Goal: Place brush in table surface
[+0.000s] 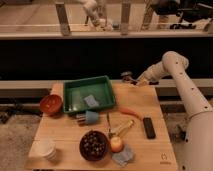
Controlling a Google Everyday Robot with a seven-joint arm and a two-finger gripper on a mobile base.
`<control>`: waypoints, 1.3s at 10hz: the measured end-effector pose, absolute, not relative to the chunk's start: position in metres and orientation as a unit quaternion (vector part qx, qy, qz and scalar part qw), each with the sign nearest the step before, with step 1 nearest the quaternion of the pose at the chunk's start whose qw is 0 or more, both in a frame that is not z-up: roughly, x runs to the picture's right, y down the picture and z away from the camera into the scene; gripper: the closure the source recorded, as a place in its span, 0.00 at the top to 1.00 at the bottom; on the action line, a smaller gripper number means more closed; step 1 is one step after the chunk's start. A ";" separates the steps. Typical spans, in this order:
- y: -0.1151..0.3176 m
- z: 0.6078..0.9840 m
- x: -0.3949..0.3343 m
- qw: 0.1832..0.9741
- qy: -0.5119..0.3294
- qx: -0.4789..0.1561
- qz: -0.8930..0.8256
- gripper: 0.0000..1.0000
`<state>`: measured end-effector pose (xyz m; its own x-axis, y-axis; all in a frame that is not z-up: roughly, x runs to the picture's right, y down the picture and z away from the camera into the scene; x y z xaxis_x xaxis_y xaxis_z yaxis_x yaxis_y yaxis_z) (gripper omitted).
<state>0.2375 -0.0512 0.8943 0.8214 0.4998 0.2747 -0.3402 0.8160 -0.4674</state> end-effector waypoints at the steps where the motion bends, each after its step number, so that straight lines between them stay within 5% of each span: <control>1: -0.044 0.908 0.244 0.928 -0.199 -0.212 0.235 0.00; 6: -0.003 0.961 0.269 0.910 -0.203 -0.251 0.258 0.00; 13: 0.047 0.980 0.266 0.954 -0.194 -0.184 0.138 0.00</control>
